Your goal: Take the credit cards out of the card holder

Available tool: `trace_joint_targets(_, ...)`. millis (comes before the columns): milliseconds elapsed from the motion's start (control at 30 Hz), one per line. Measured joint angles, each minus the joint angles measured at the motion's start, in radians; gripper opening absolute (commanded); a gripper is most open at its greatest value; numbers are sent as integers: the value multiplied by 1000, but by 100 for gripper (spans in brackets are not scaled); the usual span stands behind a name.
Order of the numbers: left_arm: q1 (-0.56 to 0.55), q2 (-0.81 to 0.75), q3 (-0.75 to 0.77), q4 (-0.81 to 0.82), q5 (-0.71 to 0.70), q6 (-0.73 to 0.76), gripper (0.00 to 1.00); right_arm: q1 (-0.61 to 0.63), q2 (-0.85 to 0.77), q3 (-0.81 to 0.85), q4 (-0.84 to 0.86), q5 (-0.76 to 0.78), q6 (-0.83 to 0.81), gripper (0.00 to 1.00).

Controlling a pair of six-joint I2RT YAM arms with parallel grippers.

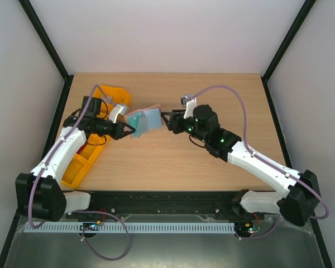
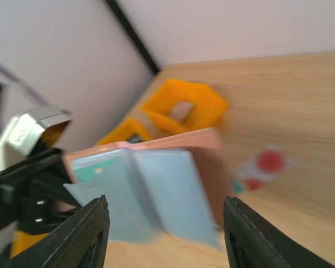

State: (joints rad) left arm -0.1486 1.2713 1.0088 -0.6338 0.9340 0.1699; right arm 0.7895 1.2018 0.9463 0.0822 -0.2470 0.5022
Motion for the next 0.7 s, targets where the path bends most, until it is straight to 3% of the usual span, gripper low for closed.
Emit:
trace_joint_targets(167, -89, -2, 12, 21, -469, -19, 2, 3, 37, 69, -145, 131, -63, 51)
trace_joint_targets(267, -173, 0, 32, 24, -732, -8, 2, 41, 59, 69, -129, 62, -95, 50)
trace_joint_targets(367, -208, 2, 52, 23, -850, -1, 2, 94, 96, 58, -32, -76, -101, 49)
trace_joint_targets(533, -200, 10, 77, 13, -792, 2, 2, 127, 192, 29, 206, -279, -28, 38)
trace_joint_targets(700, -146, 12, 114, -34, -427, 26, 2, 95, 224, -10, 314, -322, 31, 28)
